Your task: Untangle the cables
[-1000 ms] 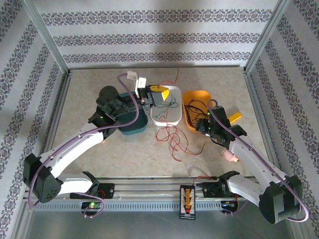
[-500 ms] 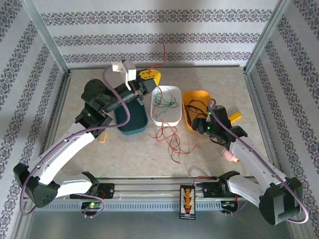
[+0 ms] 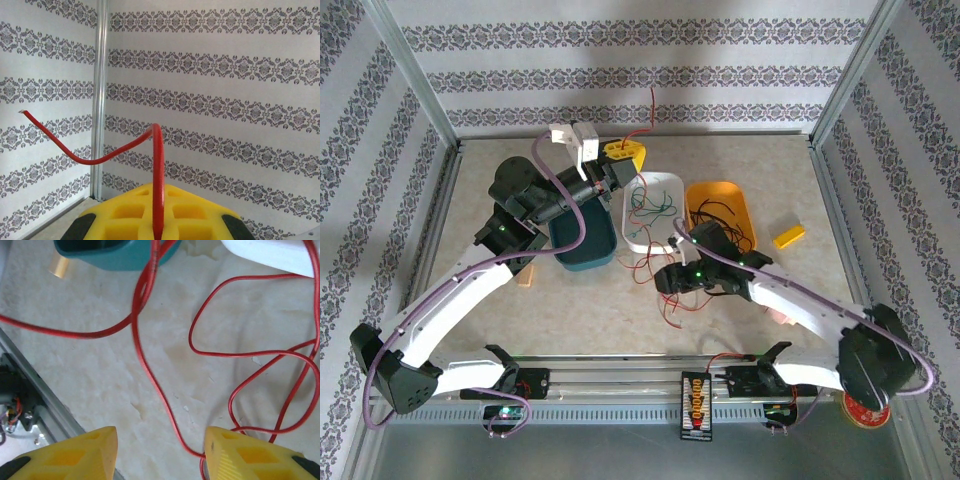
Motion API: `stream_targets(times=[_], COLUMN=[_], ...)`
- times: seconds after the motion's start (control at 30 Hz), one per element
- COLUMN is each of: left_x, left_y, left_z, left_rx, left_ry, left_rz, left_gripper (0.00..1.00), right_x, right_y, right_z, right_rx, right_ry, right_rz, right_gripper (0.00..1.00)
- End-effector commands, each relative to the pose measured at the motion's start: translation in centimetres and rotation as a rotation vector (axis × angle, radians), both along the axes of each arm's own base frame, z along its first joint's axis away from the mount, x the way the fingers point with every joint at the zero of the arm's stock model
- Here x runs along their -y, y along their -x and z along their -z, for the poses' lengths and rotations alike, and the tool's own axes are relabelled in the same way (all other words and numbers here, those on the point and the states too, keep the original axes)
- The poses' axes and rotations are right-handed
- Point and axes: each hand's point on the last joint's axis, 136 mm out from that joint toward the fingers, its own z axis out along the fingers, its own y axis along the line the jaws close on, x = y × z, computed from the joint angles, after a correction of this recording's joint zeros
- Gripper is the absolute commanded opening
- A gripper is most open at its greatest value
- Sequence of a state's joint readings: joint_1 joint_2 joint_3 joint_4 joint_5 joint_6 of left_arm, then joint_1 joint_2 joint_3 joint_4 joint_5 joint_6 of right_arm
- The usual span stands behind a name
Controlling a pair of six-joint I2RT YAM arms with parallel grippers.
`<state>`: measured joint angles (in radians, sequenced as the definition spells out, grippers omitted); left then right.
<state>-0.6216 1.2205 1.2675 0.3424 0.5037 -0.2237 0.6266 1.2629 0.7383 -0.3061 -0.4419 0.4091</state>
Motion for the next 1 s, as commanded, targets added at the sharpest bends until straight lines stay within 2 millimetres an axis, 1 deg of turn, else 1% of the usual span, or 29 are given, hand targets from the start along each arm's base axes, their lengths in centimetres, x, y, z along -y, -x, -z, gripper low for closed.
stream_targets(times=[0.0,0.07,0.13,0.2,0.23,0.27,0.3,0.33,0.4,0.47,0.53,0.63,0.77,0.87,0.97], left_x=[-0.1,-0.1,-0.2,-0.2,-0.4,-0.6,-1.0,-1.6,-3.4,-5.6,-7.0,-8.0,-8.9,-9.9,-10.8], left_y=[0.3,0.3,0.2,0.2,0.1,-0.2,-0.7,-1.6,-3.6,-5.6,-6.6,-7.3,-7.8,-8.4,-8.7], left_z=[-1.0,-0.9,-0.9,-0.8,-0.7,-0.5,-0.3,0.2,1.4,3.2,4.9,6.9,8.6,9.4,9.4], left_rx=[0.016,0.014,0.012,0.012,0.009,0.003,-0.008,-0.032,-0.080,-0.130,-0.166,-0.213,-0.257,-0.274,-0.275], left_ry=[0.008,0.005,0.001,-0.002,-0.002,-0.003,-0.003,-0.005,-0.009,-0.031,-0.070,-0.082,-0.067,-0.066,-0.051], left_rz=[0.010,0.008,0.003,-0.001,-0.014,-0.035,-0.073,-0.135,-0.290,-0.461,-0.562,-0.613,-0.639,-0.679,-0.693], left_gripper=[0.00,0.00,0.00,0.00,0.00,0.00,0.00,0.00,0.00,0.00,0.00,0.00,0.00,0.00,0.00], right_x=[-2.6,-3.8,-4.5,-4.4,-4.0,-3.6,-3.3,-2.9,-2.3,-1.7,-1.0,0.3,2.0,3.3,4.0], right_y=[-2.2,-2.5,-2.4,-2.7,-2.9,-3.1,-3.2,-3.2,-3.1,-2.6,-2.2,-2.0,-2.3,-2.8,-2.9], right_z=[-1.6,-1.2,-0.7,-0.3,-0.2,-0.5,-1.0,-1.8,-4.1,-7.1,-9.8,-13.4,-17.8,-20.6,-22.7], right_rx=[0.089,0.067,0.055,0.055,0.063,0.074,0.087,0.108,0.147,0.204,0.258,0.331,0.429,0.502,0.554], right_ry=[-0.051,-0.066,-0.055,-0.036,-0.020,-0.016,-0.018,-0.023,-0.050,-0.085,-0.111,-0.143,-0.196,-0.228,-0.252], right_rz=[-0.058,-0.086,-0.110,-0.101,-0.081,-0.063,-0.050,-0.034,-0.023,-0.022,-0.017,0.009,0.064,0.118,0.141], right_gripper=[0.47,0.43,0.35,0.17,0.07,0.00,0.00,0.00,0.00,0.00,0.00,0.00,0.00,0.00,0.00])
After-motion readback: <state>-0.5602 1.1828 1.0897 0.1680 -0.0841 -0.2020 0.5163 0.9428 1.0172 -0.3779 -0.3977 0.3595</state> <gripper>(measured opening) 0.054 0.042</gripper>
